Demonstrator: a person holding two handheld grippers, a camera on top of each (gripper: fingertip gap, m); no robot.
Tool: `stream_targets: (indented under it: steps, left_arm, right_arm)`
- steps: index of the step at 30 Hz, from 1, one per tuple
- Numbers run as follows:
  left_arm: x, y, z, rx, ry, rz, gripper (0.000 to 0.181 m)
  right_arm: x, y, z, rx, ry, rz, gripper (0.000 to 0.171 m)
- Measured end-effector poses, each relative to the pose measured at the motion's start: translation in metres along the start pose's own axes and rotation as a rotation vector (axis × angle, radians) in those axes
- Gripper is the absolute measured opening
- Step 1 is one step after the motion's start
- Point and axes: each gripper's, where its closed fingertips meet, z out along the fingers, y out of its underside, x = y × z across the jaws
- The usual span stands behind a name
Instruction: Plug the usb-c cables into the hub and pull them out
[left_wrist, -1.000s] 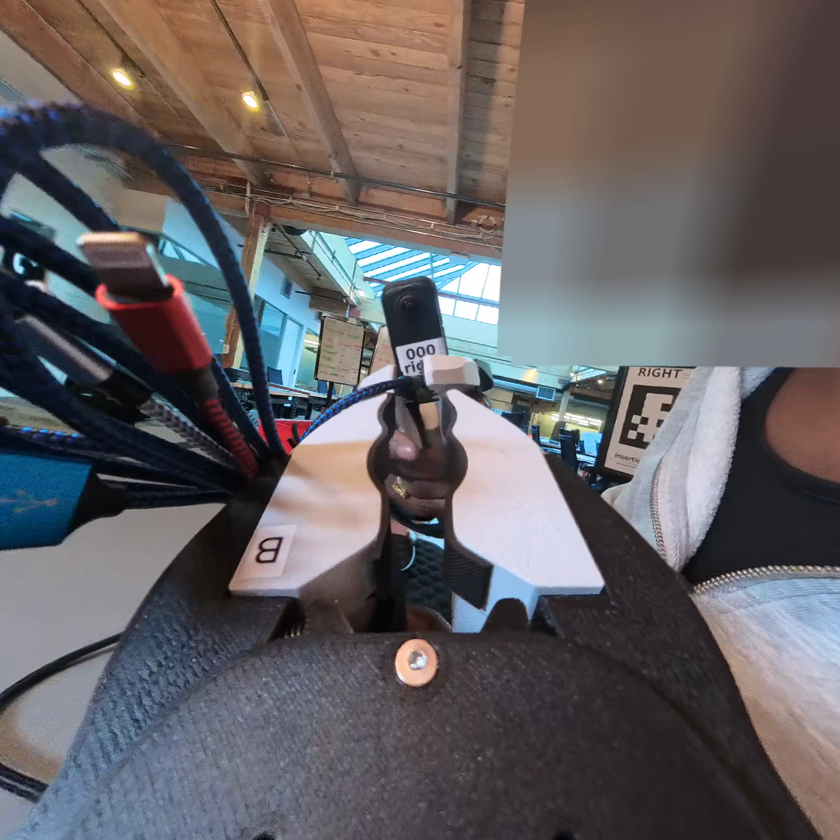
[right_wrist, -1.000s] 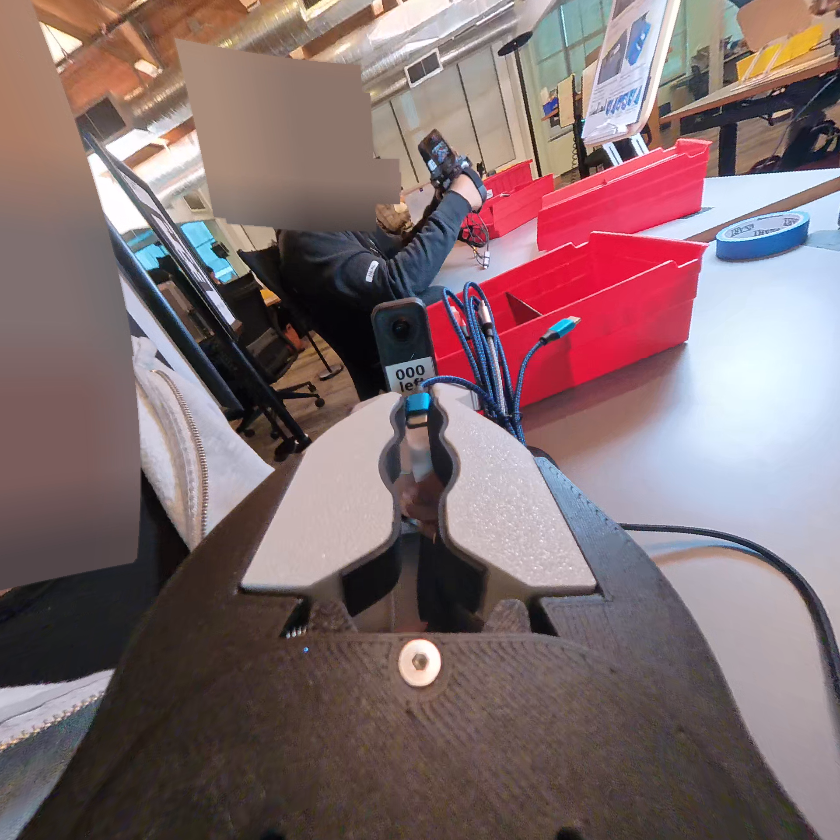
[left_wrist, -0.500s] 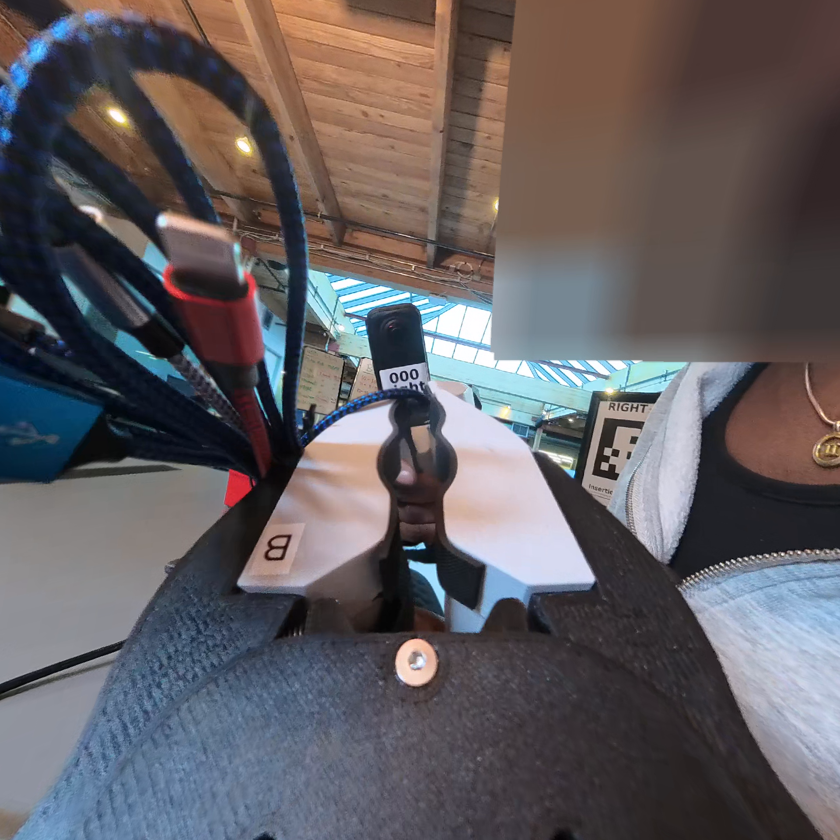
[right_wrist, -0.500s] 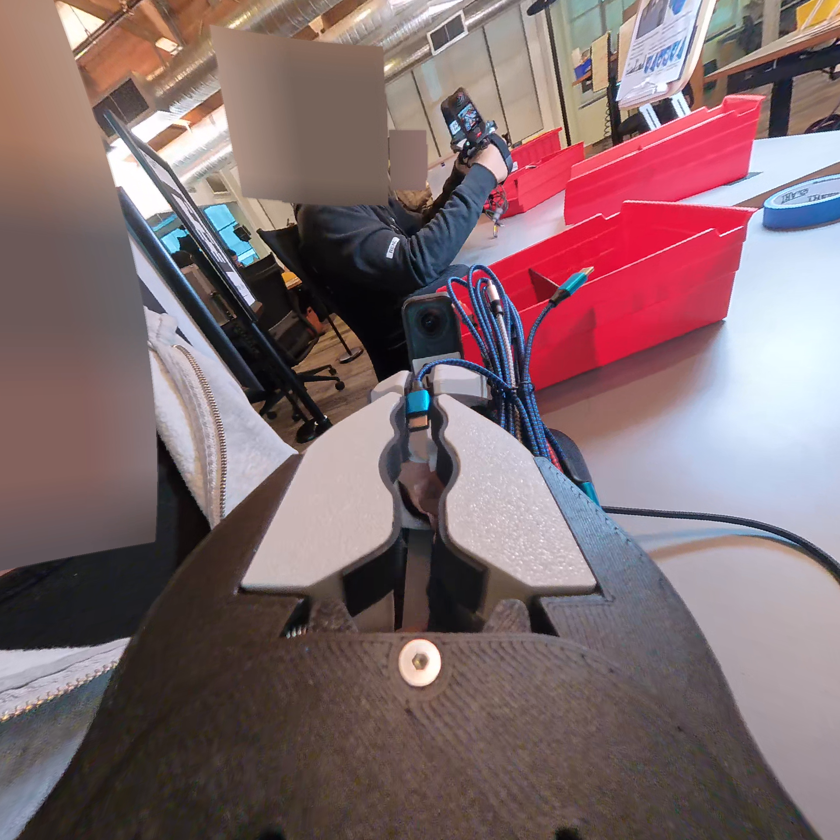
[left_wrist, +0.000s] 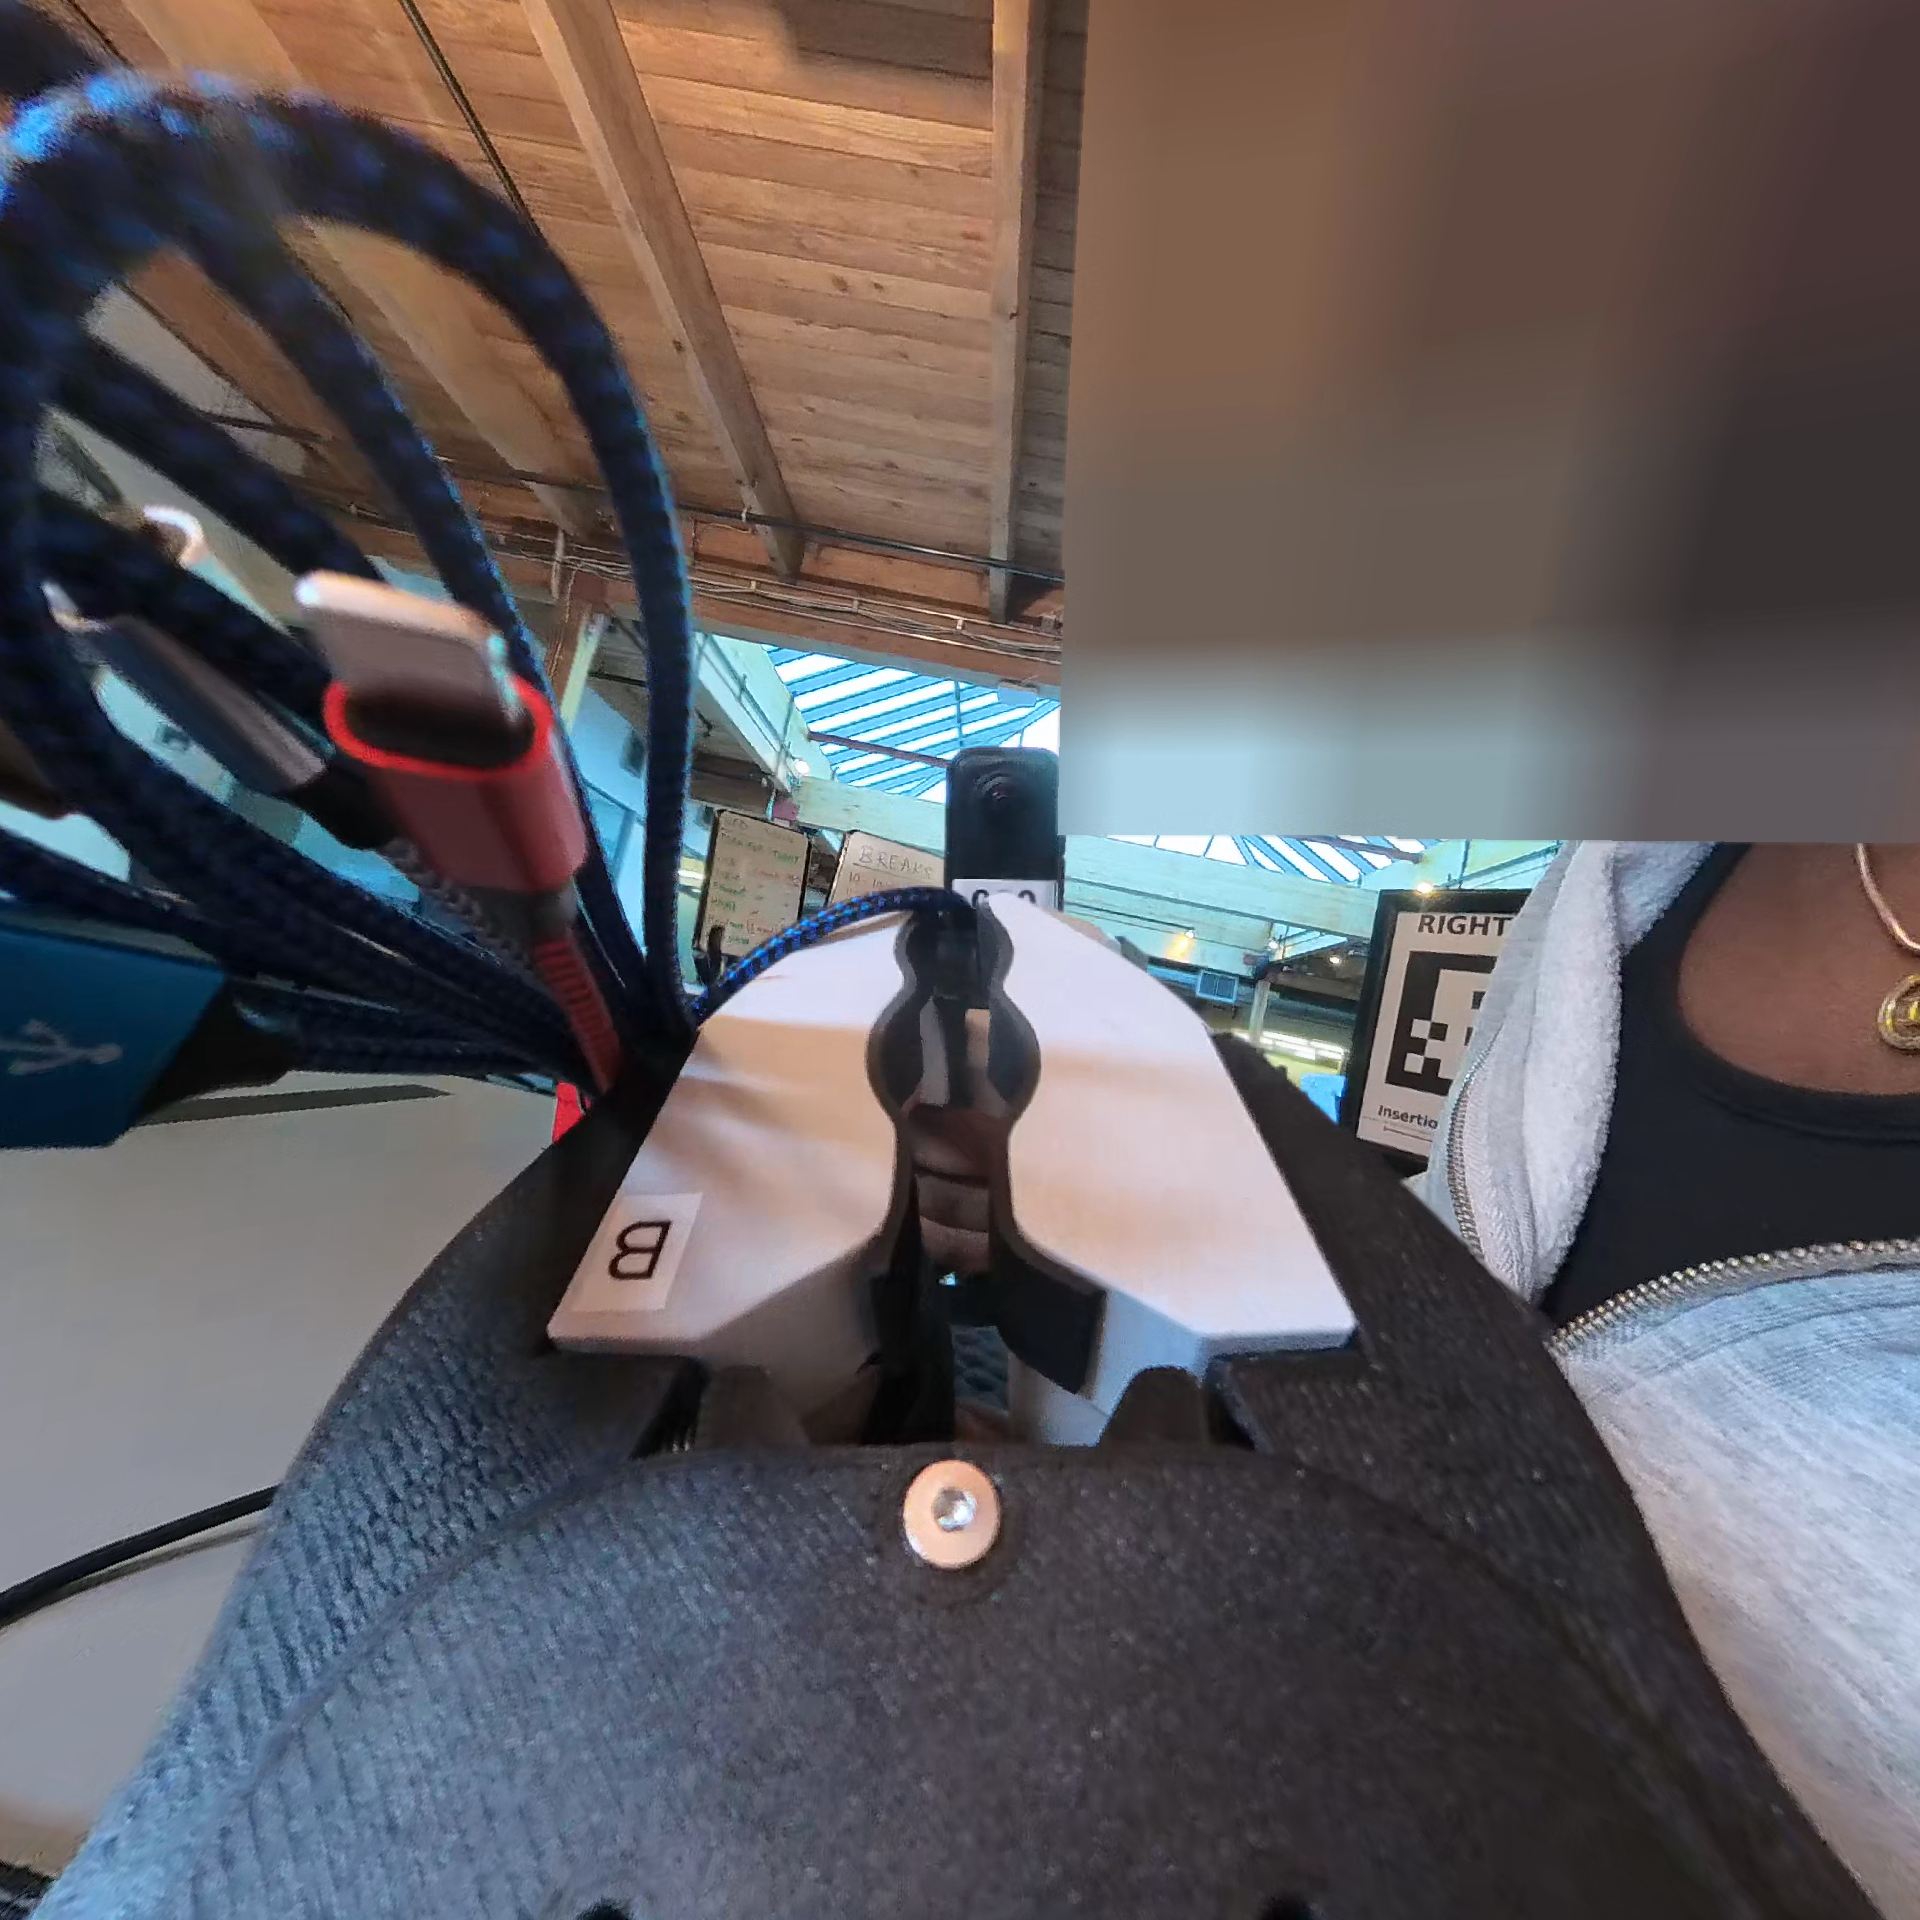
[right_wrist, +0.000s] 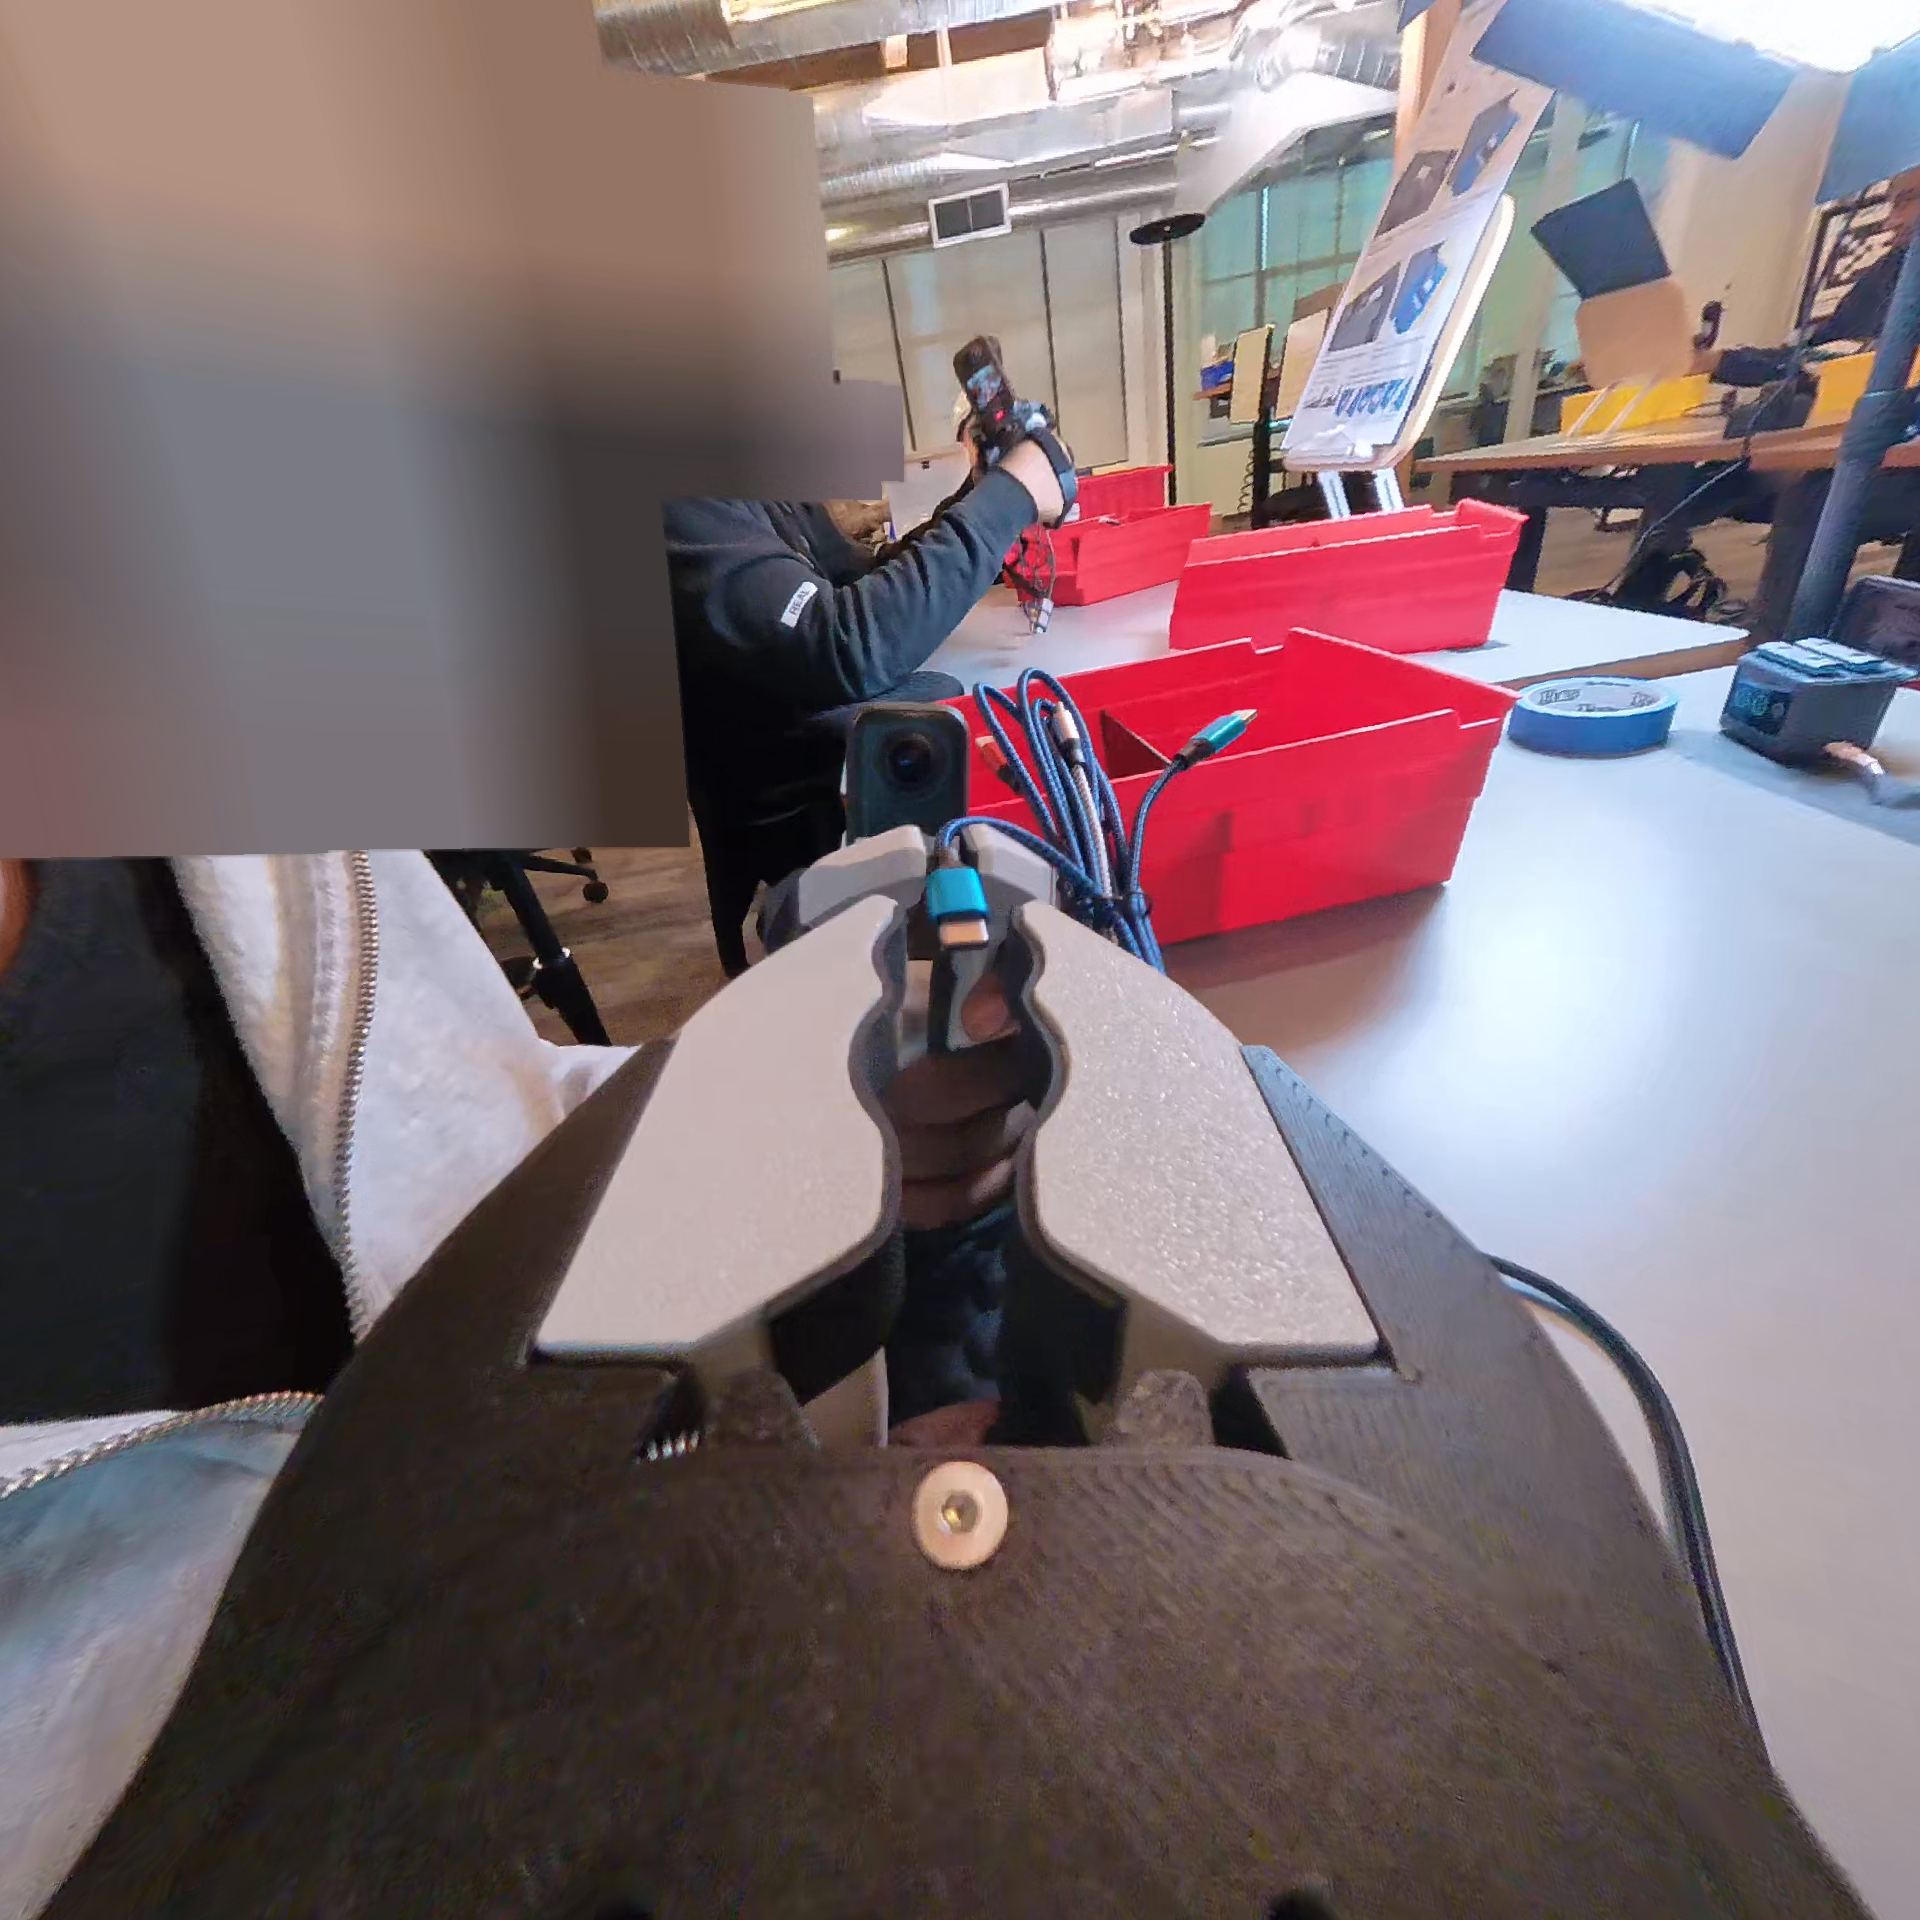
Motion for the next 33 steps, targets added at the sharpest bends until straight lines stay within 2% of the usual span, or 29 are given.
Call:
stream_targets:
  steps: [2, 7, 10, 24, 28, 33]
  left_arm:
    - [0.001, 0.001, 0.001, -0.007, 0.002, 0.004, 0.008]
    - [0.0, -0.003, -0.001, 0.018, 0.001, -0.01, 0.008]
    - [0.0, -0.003, -0.001, 0.022, 0.004, -0.021, 0.008]
    - [0.004, -0.003, -0.001, 0.016, 0.024, -0.007, 0.009]
    - [0.009, 0.007, 0.001, -0.077, 0.048, 0.039, 0.02]
    - [0.009, 0.014, -0.002, -0.157, 0.053, 0.075, 0.019]
  right_arm:
    - [0.0, -0.002, 0.001, 0.02, -0.013, 0.004, 0.01]
    - [0.0, 0.002, 0.001, -0.008, -0.021, -0.034, 0.017]
    - [0.0, 0.0, 0.001, 0.011, -0.018, -0.04, 0.009]
    - [-0.005, 0.001, -0.001, -0.008, -0.08, -0.014, 0.007]
    - [-0.005, 0.004, -0.002, -0.072, -0.097, -0.024, 0.007]
    - [-0.007, 0.014, -0.002, -0.197, -0.152, 0.0, 0.007]
